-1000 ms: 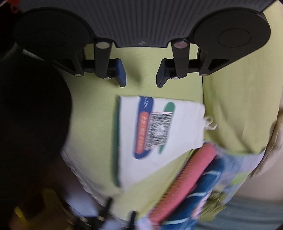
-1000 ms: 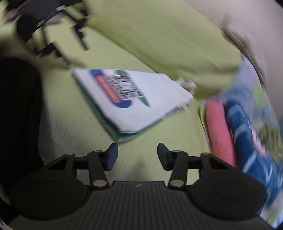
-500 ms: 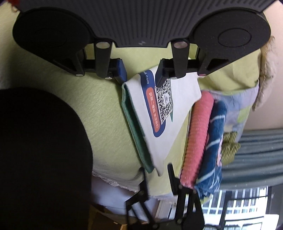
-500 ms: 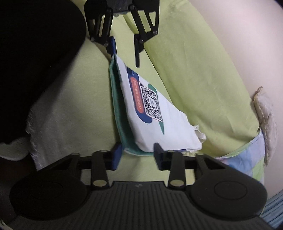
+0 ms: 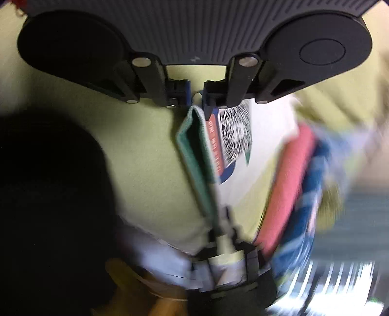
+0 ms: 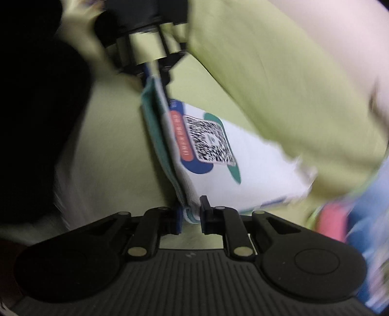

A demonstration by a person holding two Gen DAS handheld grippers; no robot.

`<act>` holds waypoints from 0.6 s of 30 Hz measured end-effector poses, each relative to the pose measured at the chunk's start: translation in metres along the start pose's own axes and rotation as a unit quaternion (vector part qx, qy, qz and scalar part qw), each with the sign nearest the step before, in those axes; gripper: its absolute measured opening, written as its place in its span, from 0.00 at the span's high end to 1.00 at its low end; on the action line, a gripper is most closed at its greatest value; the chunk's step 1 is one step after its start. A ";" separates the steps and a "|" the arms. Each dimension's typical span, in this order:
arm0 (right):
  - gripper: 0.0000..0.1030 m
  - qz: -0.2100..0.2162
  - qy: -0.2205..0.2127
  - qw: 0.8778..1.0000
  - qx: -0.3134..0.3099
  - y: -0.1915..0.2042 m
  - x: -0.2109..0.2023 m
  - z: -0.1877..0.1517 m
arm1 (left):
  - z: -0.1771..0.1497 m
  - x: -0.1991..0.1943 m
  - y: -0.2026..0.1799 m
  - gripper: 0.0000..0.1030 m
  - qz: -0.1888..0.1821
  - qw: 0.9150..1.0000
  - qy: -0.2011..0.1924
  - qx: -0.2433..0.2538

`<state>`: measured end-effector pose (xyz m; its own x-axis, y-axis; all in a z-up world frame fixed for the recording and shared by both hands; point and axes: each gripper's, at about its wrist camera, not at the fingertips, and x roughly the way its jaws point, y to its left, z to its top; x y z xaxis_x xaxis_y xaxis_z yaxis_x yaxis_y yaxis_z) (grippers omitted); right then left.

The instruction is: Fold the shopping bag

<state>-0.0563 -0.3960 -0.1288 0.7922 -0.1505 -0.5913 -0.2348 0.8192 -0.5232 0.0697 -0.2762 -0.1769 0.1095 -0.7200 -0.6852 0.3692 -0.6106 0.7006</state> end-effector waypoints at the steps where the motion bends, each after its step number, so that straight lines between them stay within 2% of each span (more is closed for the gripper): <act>1: 0.88 0.026 0.004 0.999 0.047 -0.014 -0.002 0.003 | 0.000 -0.002 0.018 0.94 -0.032 0.998 0.002 -0.061; 2: 0.88 0.051 0.007 0.994 0.095 -0.028 -0.004 0.005 | -0.001 -0.002 0.035 0.94 -0.064 0.991 0.003 -0.118; 3: 0.88 0.079 0.009 0.986 0.147 -0.041 -0.003 0.002 | -0.005 -0.002 0.051 0.94 -0.095 0.980 0.004 -0.173; 4: 0.88 0.107 0.010 0.974 0.199 -0.055 -0.001 -0.003 | -0.010 -0.002 0.066 0.93 -0.124 0.966 0.004 -0.227; 6: 0.88 0.161 0.013 0.940 0.300 -0.081 0.001 -0.012 | -0.025 0.005 0.090 0.93 -0.179 0.926 0.003 -0.332; 8: 0.88 0.202 0.013 0.897 0.392 -0.100 0.011 -0.030 | -0.042 0.016 0.107 0.93 -0.218 0.880 0.003 -0.422; 11: 0.88 0.248 0.025 0.826 0.506 -0.120 0.028 -0.054 | -0.057 0.028 0.114 0.93 -0.241 0.835 0.016 -0.494; 13: 0.89 0.265 0.032 0.787 0.557 -0.125 0.036 -0.066 | -0.066 0.034 0.116 0.92 -0.250 0.805 0.023 -0.537; 15: 0.90 0.277 0.040 0.750 0.600 -0.128 0.042 -0.076 | -0.074 0.036 0.117 0.90 -0.256 0.780 0.025 -0.571; 17: 0.92 0.280 0.052 0.722 0.631 -0.128 0.045 -0.081 | -0.080 0.034 0.114 0.88 -0.253 0.761 0.029 -0.597; 18: 0.92 0.280 0.059 0.710 0.643 -0.128 0.045 -0.082 | -0.080 0.032 0.113 0.88 -0.247 0.758 0.031 -0.603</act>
<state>-0.0367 -0.5527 -0.1389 0.7070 0.4153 -0.5725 0.2745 0.5848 0.7633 0.1889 -0.3412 -0.1358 -0.2883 -0.4615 -0.8390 0.9500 -0.0278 -0.3111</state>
